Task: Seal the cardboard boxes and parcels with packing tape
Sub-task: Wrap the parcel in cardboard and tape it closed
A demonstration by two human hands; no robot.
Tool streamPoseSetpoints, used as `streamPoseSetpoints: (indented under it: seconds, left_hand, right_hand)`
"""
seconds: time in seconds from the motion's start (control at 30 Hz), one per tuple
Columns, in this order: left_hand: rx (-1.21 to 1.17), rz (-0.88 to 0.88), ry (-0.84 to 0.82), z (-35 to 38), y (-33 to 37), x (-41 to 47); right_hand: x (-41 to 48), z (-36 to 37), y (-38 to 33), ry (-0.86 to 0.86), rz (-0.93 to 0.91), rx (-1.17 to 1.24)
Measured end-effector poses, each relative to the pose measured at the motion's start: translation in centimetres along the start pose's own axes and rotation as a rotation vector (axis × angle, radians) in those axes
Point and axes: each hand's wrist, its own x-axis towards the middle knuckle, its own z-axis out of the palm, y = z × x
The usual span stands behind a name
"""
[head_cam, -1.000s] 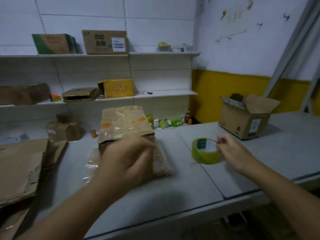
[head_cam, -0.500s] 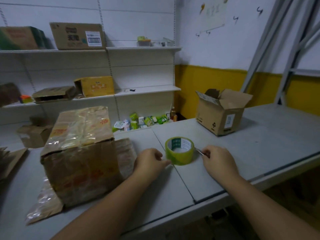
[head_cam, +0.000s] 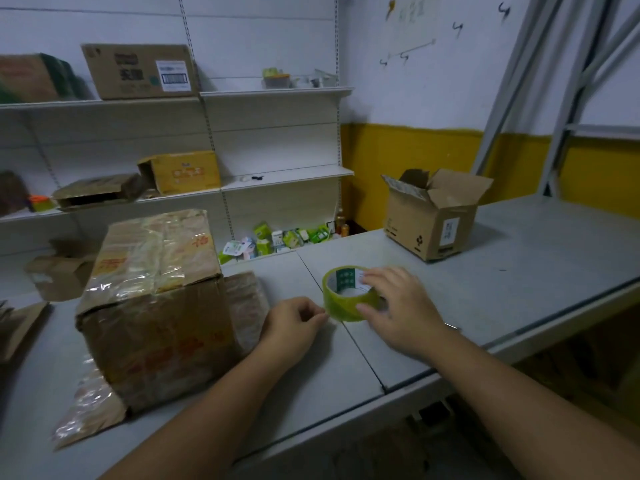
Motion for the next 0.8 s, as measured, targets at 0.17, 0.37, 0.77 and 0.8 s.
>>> streamPoseSetpoints:
  seconds: [0.17,0.37,0.77,0.8]
  left_hand:
    - [-0.021,0.026,0.017,-1.6,1.8,-0.9]
    - [0.236,0.29,0.197,-8.3,7.4,-5.6]
    - [0.458,0.397,0.383,-19.7,9.6,-13.2]
    - [0.447,0.39,0.374,-20.2,9.5,-13.6]
  right_hand:
    - [3.0,0.1,-2.1,-0.285,-0.077,-0.114]
    - [3.0,-5.7,-5.3,-0.233,-0.137,0.217]
    - [4.1,-13.3,-17.1,-0.552,-0.372,0.247]
    - [4.3,-13.1,-17.7,-0.552,-0.363,0.215]
